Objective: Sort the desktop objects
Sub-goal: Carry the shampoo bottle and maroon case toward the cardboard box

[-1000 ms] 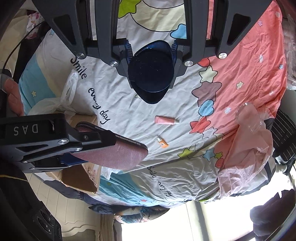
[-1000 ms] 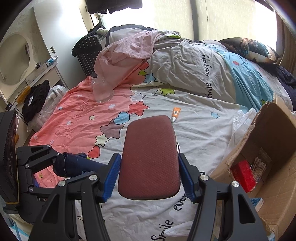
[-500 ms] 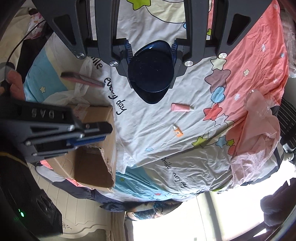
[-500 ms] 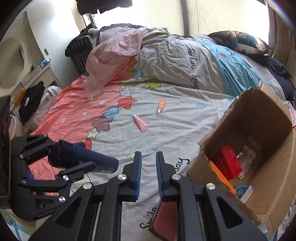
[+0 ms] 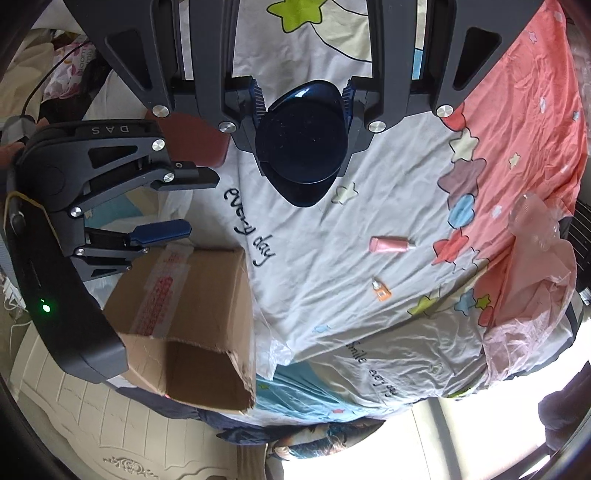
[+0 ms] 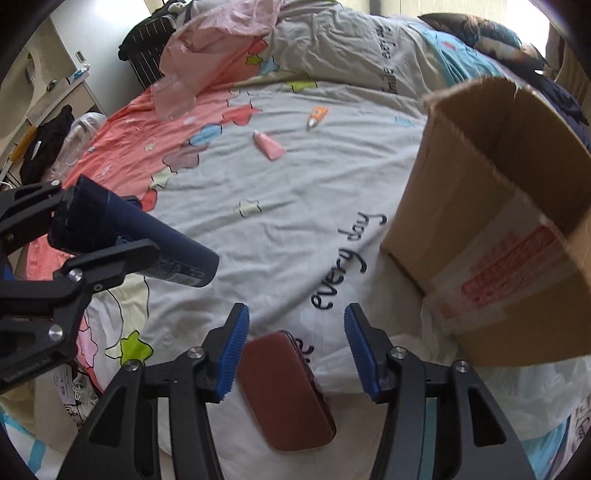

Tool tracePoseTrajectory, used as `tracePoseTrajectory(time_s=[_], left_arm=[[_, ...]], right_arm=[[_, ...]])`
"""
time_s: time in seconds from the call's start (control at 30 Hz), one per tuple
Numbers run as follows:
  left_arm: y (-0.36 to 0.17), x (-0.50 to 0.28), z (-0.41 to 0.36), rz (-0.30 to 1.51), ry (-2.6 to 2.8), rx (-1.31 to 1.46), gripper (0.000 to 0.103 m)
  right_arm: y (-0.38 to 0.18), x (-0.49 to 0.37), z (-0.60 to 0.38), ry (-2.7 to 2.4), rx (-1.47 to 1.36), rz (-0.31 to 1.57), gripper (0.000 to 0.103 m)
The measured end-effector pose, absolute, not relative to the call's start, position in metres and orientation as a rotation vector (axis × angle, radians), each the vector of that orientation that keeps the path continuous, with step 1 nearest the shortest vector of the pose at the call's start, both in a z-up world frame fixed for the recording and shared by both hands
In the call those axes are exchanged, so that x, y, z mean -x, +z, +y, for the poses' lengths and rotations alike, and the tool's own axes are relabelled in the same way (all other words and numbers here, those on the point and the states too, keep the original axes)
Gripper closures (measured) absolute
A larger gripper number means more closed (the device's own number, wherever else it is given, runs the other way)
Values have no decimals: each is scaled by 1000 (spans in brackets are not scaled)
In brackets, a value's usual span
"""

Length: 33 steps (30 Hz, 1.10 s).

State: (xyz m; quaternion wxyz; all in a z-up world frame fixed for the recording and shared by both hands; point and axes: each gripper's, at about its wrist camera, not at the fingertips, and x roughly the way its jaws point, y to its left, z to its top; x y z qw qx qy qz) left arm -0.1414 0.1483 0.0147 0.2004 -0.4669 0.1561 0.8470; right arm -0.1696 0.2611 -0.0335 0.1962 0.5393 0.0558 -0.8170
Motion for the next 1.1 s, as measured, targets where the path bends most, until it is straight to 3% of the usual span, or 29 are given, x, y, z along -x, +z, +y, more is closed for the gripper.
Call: tracePoseTrajectory(time_s=[0.37, 0.43, 0.47, 0.5, 0.83, 1.03, 1.1], left_arm=[[-9, 120, 140, 399, 2342, 1343, 71], [-11, 115, 140, 397, 2338, 1342, 71], [-12, 113, 140, 398, 2335, 1343, 71], [-13, 110, 140, 397, 2332, 1344, 71], [-18, 92, 133, 376, 2336, 1350, 71], [-18, 86, 129, 377, 2340, 1349, 71], [-18, 86, 128, 372, 2340, 1350, 71]], right_arm=[[-67, 137, 256, -2222, -1591, 259, 47], [-73, 132, 253, -2213, -1596, 292, 39], [-76, 130, 251, -2210, -1598, 310, 25], [-79, 128, 249, -2206, -1599, 328, 20], [-106, 115, 235, -2183, -1657, 504, 20], [-112, 121, 244, -2162, -1659, 428, 20], [-113, 122, 248, -2157, -1648, 406, 24]])
